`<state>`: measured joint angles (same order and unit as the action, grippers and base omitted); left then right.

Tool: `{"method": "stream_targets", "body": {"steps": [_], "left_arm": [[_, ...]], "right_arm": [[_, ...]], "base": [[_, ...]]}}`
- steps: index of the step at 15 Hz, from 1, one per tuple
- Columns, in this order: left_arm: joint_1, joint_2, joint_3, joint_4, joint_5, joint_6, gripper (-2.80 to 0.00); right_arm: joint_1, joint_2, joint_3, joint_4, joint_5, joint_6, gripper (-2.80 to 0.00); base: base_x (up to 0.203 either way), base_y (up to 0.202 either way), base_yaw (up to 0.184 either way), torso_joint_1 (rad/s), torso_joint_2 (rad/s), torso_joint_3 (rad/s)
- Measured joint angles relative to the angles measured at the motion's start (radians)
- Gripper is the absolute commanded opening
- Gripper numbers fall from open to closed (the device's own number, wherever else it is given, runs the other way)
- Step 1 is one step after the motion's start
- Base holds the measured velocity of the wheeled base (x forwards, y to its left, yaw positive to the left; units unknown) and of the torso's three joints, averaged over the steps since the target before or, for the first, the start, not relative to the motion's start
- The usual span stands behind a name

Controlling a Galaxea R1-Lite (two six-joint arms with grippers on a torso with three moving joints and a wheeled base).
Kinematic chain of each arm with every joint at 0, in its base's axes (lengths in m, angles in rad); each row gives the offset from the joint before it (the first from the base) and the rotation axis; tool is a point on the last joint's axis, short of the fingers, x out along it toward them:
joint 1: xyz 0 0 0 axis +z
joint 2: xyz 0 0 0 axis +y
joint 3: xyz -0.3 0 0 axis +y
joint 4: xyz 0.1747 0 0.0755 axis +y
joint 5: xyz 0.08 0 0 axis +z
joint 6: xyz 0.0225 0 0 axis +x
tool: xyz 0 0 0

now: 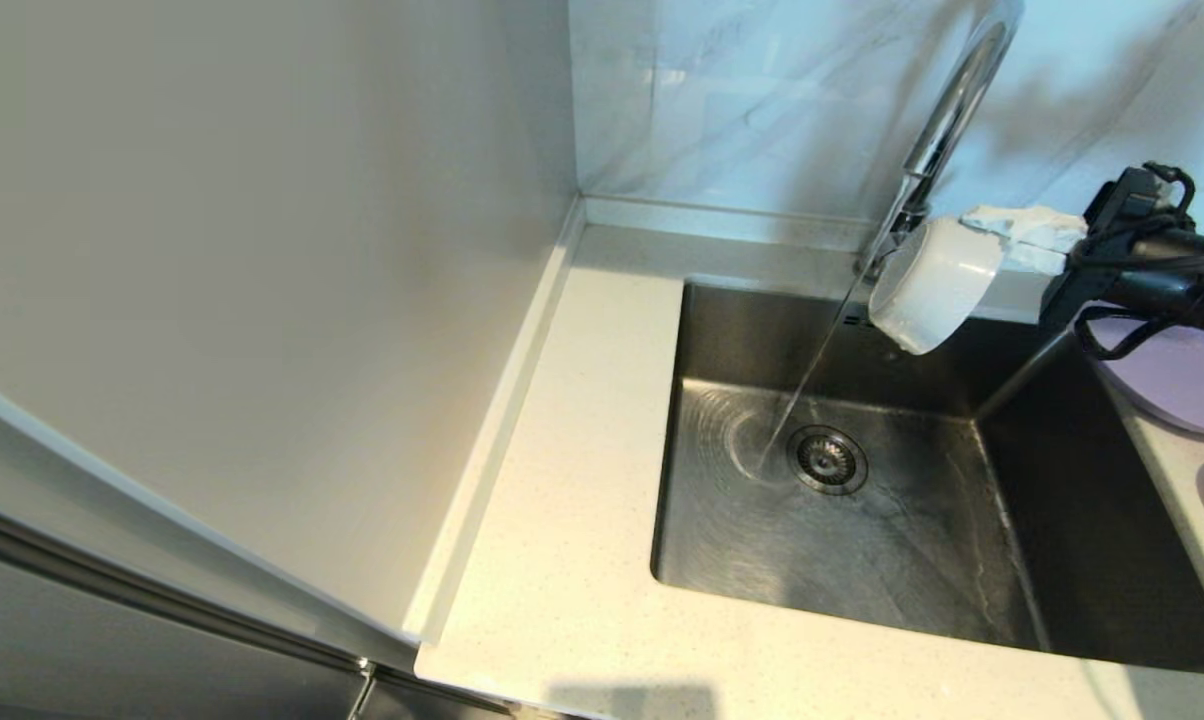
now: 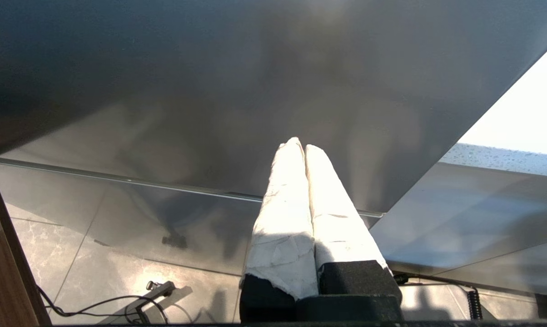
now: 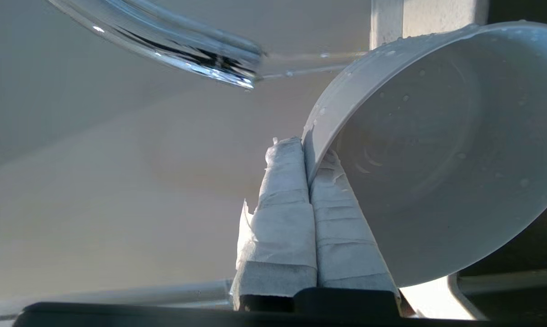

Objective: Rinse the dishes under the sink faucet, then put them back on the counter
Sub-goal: Rinse the bowl

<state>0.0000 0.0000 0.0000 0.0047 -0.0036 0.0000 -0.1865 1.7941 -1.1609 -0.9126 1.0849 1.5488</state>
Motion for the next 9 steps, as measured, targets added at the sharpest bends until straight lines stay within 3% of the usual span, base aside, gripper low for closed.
{"method": "stream_targets", "body": {"steps": [9], "left_arm": [[0.000,0.000,0.000,0.000,0.000,0.000,-2.80]], "right_arm": [[0.038,0.068,-0.048,-0.001,0.001,-0.028,-2.80]], "base": [[0.000,0.000,0.000,0.000,0.00,0.000]]}}
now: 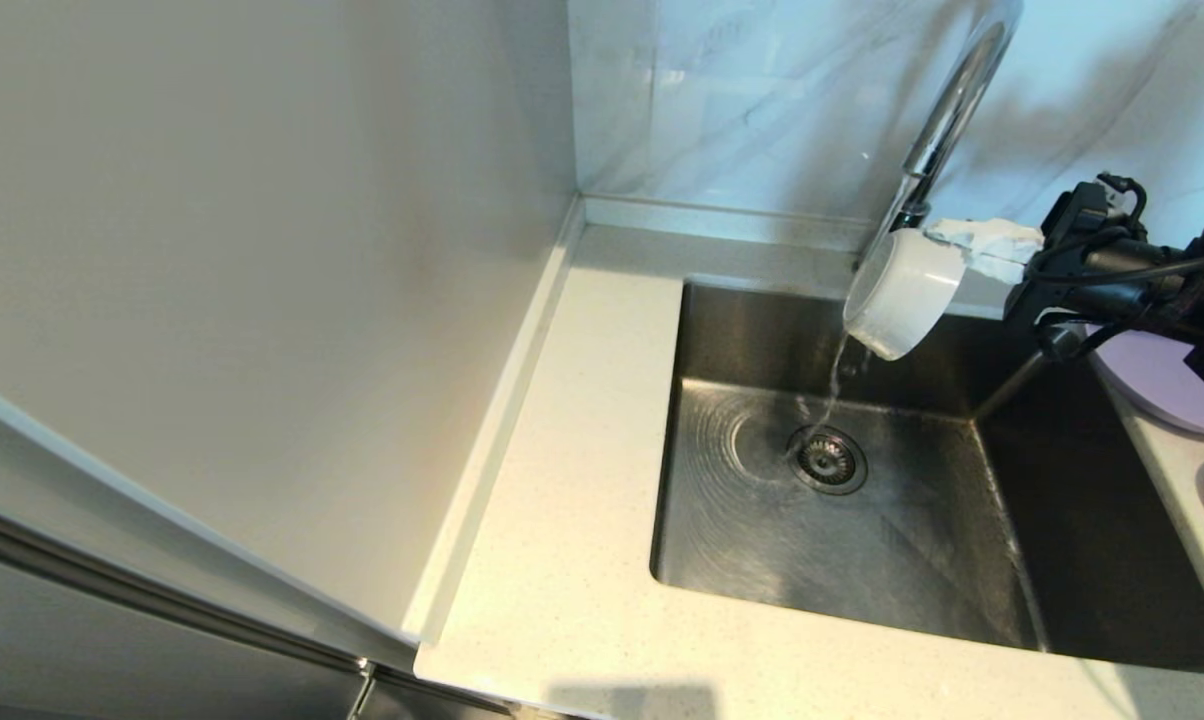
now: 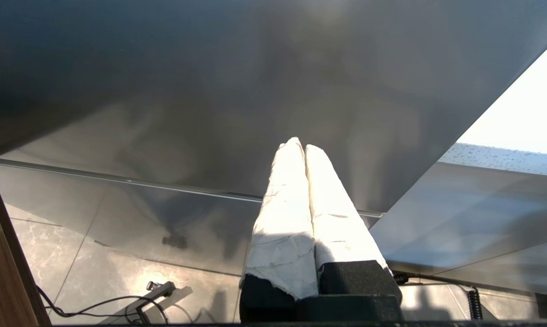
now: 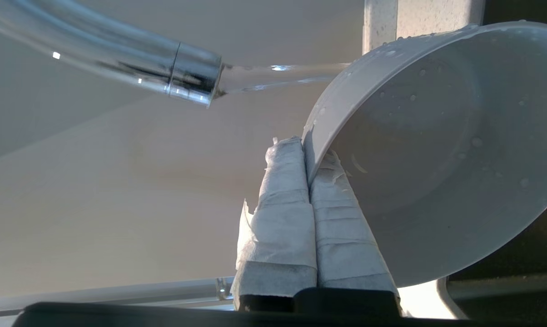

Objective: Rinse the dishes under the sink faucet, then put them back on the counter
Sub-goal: Rinse the bowl

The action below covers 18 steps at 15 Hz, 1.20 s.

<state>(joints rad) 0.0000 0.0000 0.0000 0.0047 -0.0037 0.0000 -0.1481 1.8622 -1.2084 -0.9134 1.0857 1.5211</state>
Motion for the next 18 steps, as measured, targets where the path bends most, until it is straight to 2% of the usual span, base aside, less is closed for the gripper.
{"method": "stream_targets", "body": {"steps": [18], "left_arm": [[0.000,0.000,0.000,0.000,0.000,0.000,-2.80]], "right_arm": [[0.001,0.089,-0.133,0.022,-0.006,-0.004,-2.80]], "base": [[0.000,0.000,0.000,0.000,0.00,0.000]]}}
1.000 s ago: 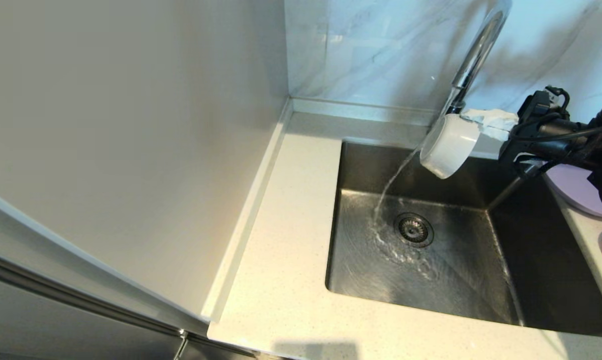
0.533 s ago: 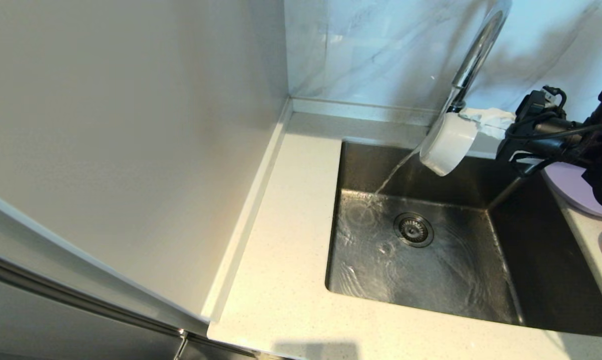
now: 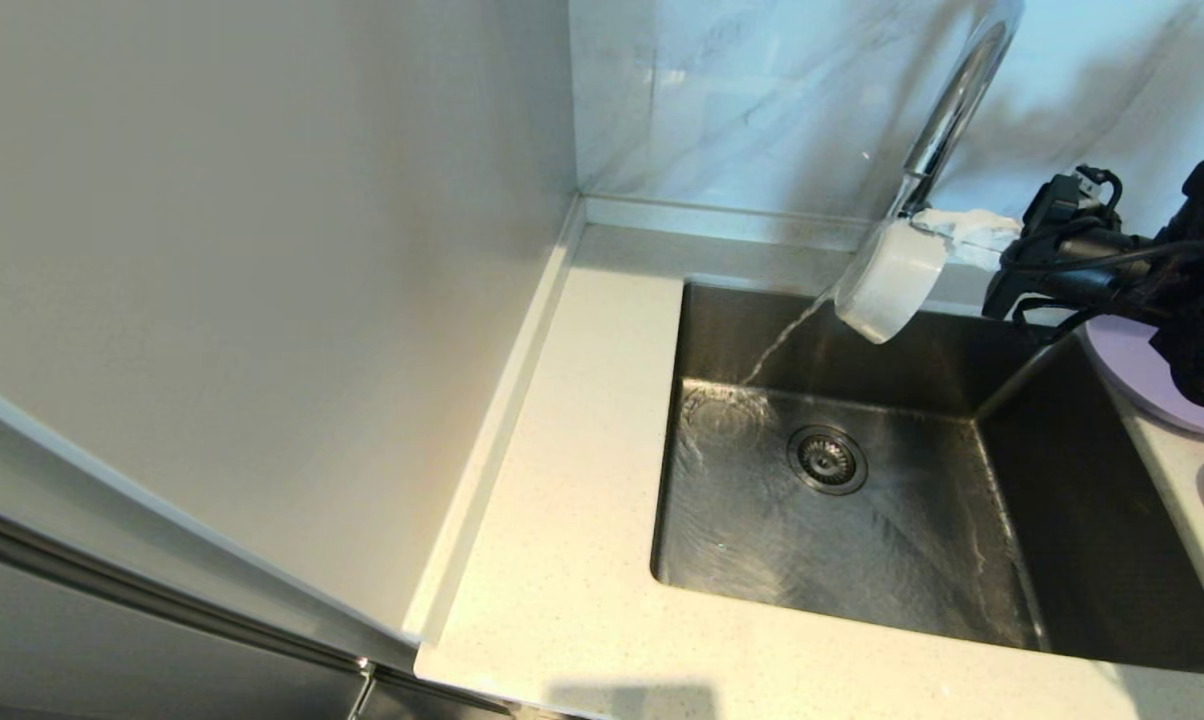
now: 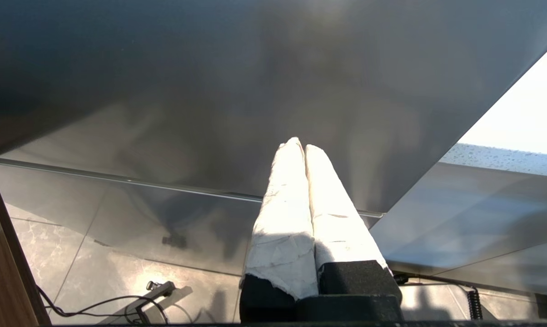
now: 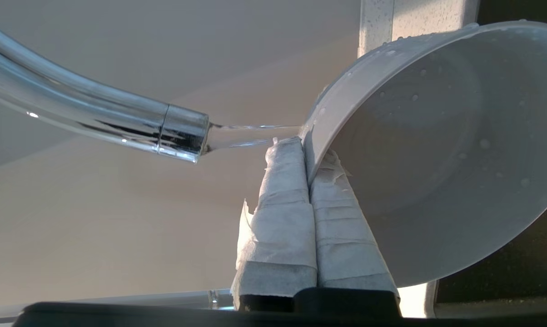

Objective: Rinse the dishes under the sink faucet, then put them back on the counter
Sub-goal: Rinse the bowl

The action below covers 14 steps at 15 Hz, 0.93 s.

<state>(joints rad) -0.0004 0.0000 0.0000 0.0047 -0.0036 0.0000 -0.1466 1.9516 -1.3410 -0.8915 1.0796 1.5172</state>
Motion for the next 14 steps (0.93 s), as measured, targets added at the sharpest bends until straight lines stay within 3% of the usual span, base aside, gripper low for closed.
{"method": "stream_targets", "body": {"steps": [6,11,14], "left_arm": [[0.000,0.000,0.000,0.000,0.000,0.000,-2.80],[0.000,0.000,0.000,0.000,0.000,0.000,-2.80],[0.000,0.000,0.000,0.000,0.000,0.000,-2.80]], "right_arm": [[-0.014,-0.007,0.022,0.005,0.001,0.000,-2.80],[-0.110,-0.119,0.156,0.006,0.007,-0.010,-2.80],[-0.170,-0.232,0.281,0.045,0.011,-0.093,-2.80]], "base": [[0.000,0.000,0.000,0.000,0.00,0.000],[0.000,0.000,0.000,0.000,0.00,0.000],[0.000,0.000,0.000,0.000,0.00,0.000]]}}
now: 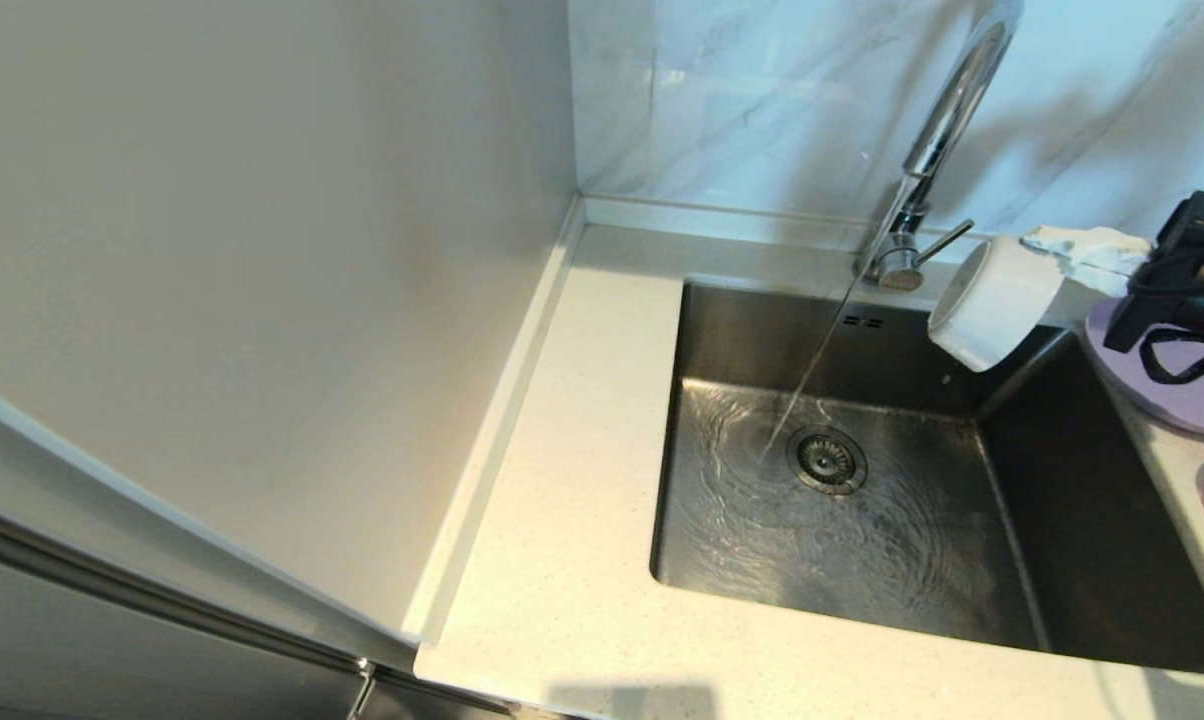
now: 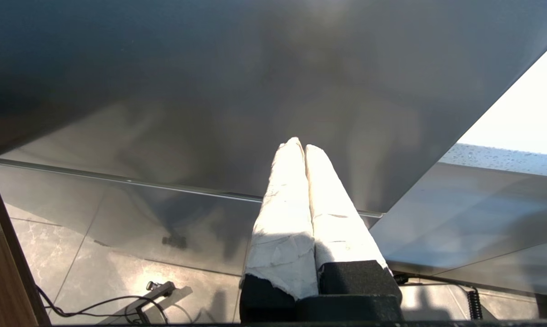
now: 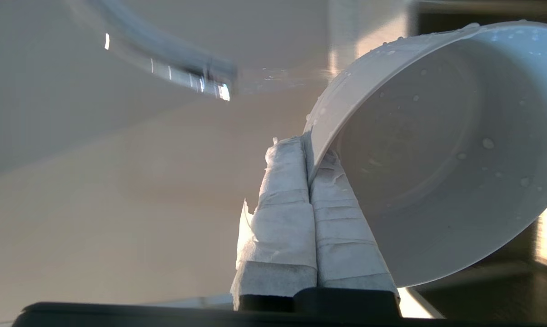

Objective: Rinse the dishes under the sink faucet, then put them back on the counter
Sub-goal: Place the bowl on the table

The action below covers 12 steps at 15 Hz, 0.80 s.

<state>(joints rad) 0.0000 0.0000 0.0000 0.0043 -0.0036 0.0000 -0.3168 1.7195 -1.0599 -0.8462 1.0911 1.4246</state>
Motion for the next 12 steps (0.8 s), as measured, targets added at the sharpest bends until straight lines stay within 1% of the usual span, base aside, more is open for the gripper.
{"method": "stream_targets", "body": {"steps": [1,3,5,6,7,8,9,10,11,12], "left_arm": [[0.000,0.000,0.000,0.000,0.000,0.000,-2.80],[0.000,0.000,0.000,0.000,0.000,0.000,-2.80],[0.000,0.000,0.000,0.000,0.000,0.000,-2.80],[0.000,0.000,0.000,0.000,0.000,0.000,-2.80],[0.000,0.000,0.000,0.000,0.000,0.000,-2.80],[0.000,0.000,0.000,0.000,0.000,0.000,-2.80],[0.000,0.000,0.000,0.000,0.000,0.000,-2.80],[0.000,0.000,0.000,0.000,0.000,0.000,-2.80],[0.000,0.000,0.000,0.000,0.000,0.000,-2.80],[0.000,0.000,0.000,0.000,0.000,0.000,-2.80]], "right_arm": [[-0.013,-0.042,0.049,0.041,-0.001,-0.063,-2.80],[-0.039,-0.116,0.124,0.157,-0.006,-0.248,-2.80],[-0.081,-0.177,0.166,0.282,-0.028,-0.494,-2.80],[-0.097,-0.199,0.171,0.314,-0.059,-0.627,-2.80],[-0.109,-0.220,0.156,0.319,-0.118,-0.762,-2.80],[-0.116,-0.239,0.130,0.303,-0.184,-0.869,-2.80],[-0.120,-0.258,0.112,0.295,-0.232,-0.913,-2.80],[-0.121,-0.274,0.103,0.290,-0.261,-0.904,-2.80],[-0.122,-0.289,0.111,0.294,-0.277,-0.848,-2.80],[-0.122,-0.299,0.143,0.313,-0.282,-0.757,-2.80]], "base": [[0.000,0.000,0.000,0.000,0.00,0.000],[0.000,0.000,0.000,0.000,0.00,0.000],[0.000,0.000,0.000,0.000,0.00,0.000],[0.000,0.000,0.000,0.000,0.00,0.000],[0.000,0.000,0.000,0.000,0.00,0.000],[0.000,0.000,0.000,0.000,0.00,0.000],[0.000,0.000,0.000,0.000,0.00,0.000],[0.000,0.000,0.000,0.000,0.00,0.000],[0.000,0.000,0.000,0.000,0.00,0.000],[0.000,0.000,0.000,0.000,0.00,0.000]]}}
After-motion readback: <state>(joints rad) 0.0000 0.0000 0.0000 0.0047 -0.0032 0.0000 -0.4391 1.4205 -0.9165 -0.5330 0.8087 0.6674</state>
